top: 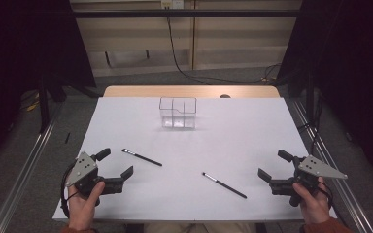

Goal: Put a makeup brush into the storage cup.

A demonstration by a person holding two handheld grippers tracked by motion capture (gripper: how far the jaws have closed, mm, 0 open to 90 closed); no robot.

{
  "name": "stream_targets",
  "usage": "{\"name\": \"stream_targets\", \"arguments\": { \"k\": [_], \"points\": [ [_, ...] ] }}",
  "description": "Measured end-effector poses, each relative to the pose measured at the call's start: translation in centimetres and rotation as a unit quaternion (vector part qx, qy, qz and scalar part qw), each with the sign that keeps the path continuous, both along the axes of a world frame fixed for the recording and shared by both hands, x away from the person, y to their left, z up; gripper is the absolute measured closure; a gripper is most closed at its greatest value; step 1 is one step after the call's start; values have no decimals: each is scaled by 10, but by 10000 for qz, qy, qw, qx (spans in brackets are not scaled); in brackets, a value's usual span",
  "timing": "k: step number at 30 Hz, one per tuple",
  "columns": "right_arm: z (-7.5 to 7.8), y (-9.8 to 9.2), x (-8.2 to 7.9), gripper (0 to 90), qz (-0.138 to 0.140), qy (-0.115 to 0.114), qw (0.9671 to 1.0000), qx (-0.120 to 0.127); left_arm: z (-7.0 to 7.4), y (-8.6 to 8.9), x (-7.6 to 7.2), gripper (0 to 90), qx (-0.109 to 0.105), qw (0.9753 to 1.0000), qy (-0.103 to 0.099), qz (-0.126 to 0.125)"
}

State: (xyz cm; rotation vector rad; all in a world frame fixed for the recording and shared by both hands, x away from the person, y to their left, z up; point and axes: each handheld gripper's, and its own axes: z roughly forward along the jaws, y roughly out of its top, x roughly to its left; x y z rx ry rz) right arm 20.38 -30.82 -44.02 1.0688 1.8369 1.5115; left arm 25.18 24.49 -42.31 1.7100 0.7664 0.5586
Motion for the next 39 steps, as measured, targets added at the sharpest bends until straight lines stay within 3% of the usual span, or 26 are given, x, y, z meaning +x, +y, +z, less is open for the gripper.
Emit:
{"name": "stream_targets", "arguments": {
  "k": [12,19,24,30,39],
  "points": [
    [0,0,0,0,-5,2,10000,-32,8,-4,17,16,35,9999,-131,-18],
    [0,1,1,0,-7,9,10000,-30,12,-6,28,20,-56,10000,-55,-51],
    [0,1,1,0,-17,1,10000,-41,15,-12,38,22,-13,9999,-35,-98],
    [0,0,1,0,-12,7,10000,-20,19,-18,50,22,191,9996,-71,-178],
    [-1,1,1,0,10,33,10000,-16,18,-23,69,22,272,9993,45,-240]
  ]
}}
